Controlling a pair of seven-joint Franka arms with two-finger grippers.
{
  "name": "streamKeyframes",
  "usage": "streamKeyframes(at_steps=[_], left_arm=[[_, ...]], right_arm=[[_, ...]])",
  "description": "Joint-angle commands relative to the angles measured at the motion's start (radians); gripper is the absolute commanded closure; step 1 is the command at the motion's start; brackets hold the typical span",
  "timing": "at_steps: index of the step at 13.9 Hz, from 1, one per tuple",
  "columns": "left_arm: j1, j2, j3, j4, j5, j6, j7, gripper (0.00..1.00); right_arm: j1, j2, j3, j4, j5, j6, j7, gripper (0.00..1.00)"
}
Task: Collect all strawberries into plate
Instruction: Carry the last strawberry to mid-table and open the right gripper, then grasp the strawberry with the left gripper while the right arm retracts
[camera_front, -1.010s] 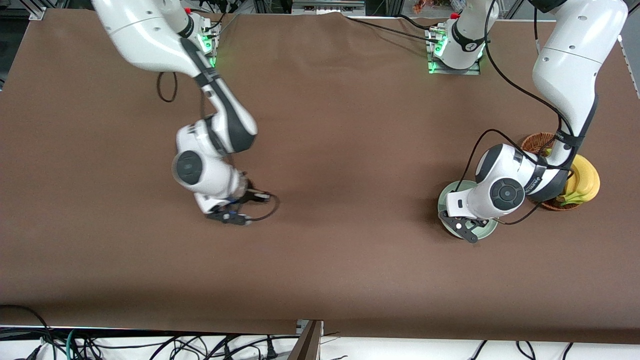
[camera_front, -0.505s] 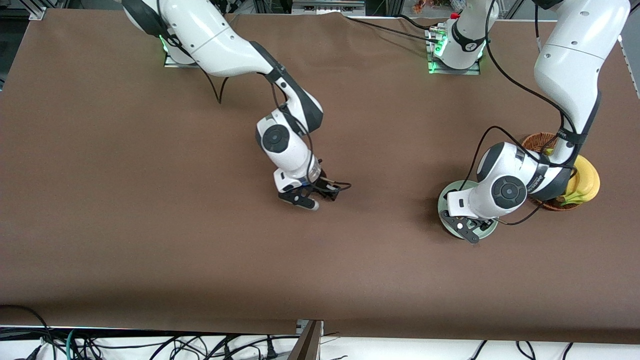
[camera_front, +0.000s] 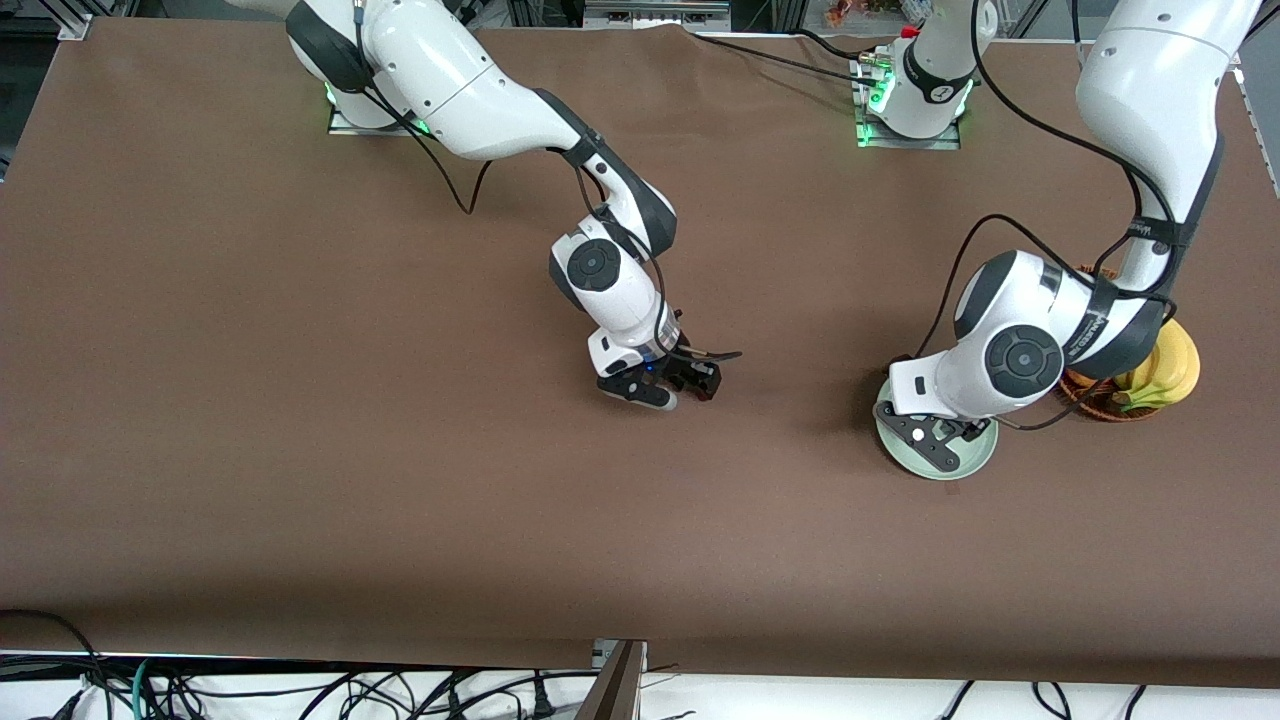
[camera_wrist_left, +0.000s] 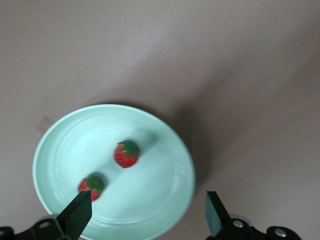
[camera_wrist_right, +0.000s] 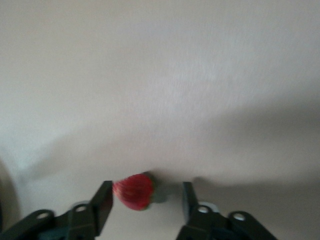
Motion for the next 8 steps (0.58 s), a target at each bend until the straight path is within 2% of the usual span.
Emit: streamKeyframes(at_steps=[1, 3, 6, 8], left_arm=[[0.005, -0.046, -0.011, -0.001, -0.085, -0.044, -0.024, 0.0], [0.002, -0.053, -0.037, 0.001, -0.166, -0.062, -0.109, 0.0], [-0.045, -0.039, -0.086, 0.002, -0.217, -0.038, -0.35, 0.0], [-0.118, -0.001, -0.085, 0.001, -0.246, 0.066, -0.51, 0.0]], right_arm=[[-0.096, -0.061, 0.009, 0.046, -0.051, -0.216, -0.127, 0.0], [-0.169, -0.153, 0.003, 0.05, -0.048, -0.395, -0.351, 0.0], [-0.302, -0.239, 0.003, 0.046, -0.057, -0.595, -0.49, 0.0], [-0.408, -0.315, 0.003, 0.003, -0.057, -0.7, -0.669, 0.0]])
